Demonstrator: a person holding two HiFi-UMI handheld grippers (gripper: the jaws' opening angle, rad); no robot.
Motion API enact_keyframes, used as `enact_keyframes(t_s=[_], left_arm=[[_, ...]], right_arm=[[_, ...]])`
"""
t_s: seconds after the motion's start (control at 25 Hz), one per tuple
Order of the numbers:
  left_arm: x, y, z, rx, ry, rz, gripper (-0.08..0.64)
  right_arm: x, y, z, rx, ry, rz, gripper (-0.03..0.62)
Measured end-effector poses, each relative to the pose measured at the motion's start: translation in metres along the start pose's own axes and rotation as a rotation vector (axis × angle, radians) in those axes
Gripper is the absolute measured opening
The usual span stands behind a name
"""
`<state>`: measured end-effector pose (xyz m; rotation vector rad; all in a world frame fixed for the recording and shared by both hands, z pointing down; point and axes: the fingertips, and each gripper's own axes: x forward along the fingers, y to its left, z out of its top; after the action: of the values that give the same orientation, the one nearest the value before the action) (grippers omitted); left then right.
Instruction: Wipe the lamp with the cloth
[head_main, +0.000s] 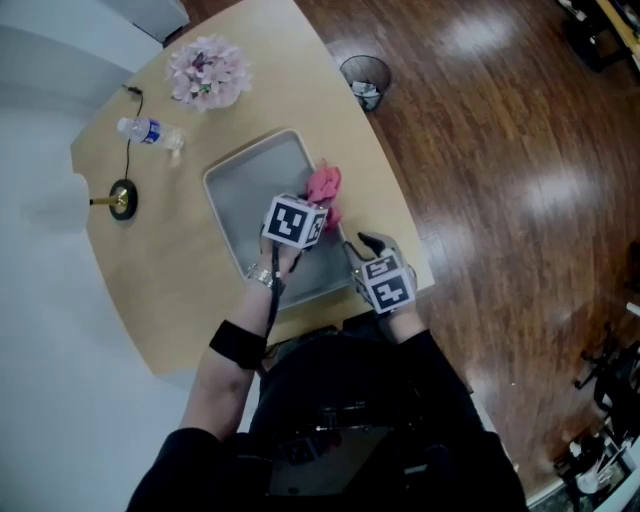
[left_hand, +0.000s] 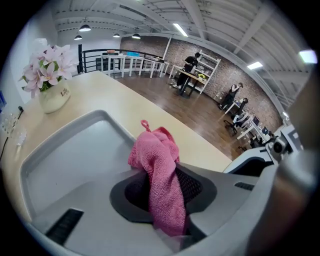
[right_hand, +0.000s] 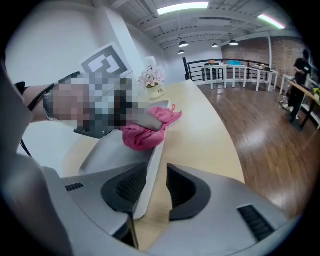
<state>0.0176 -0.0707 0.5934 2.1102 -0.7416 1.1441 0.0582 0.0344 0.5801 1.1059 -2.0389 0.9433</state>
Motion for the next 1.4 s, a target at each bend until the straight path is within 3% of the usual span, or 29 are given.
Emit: enact_keyframes(t_s=[0.32, 0.64, 0.8, 0.92, 1.16, 1.4], left_arm=[[-0.003, -0.065, -0.052, 0.055, 0.056, -0.106, 0.117], [-0.005, -0.134, -0.12, 0.227, 0.202, -0.218, 0.115], [-0.01, -0.142, -0.143, 0.302, 0.267, -0.219, 0.112], [-0.02, -0.147, -0.147, 0.32, 0.246, -0.226, 0.112], [-0.036, -0.158, -0.155, 0.289, 0.191, -0.232, 0.112], [-0.028, -0.154, -0.164, 0.319, 0.246, -0.184, 0.112]], right_arm=[[-0.032, -0.021, -0.03, 0.096, -0.018, -0.078, 0.135], [-0.058, -0.025, -0.057, 0.184, -0.047, -0.149, 0.135], [-0.067, -0.019, -0.065, 0.199, -0.048, -0.163, 0.135], [-0.069, -0.016, -0.061, 0.196, -0.061, -0.158, 0.135], [-0.044, -0.012, -0.008, 0.116, -0.066, -0.08, 0.133], [0.025, 0.006, 0.035, -0.067, 0.075, 0.032, 0.113]])
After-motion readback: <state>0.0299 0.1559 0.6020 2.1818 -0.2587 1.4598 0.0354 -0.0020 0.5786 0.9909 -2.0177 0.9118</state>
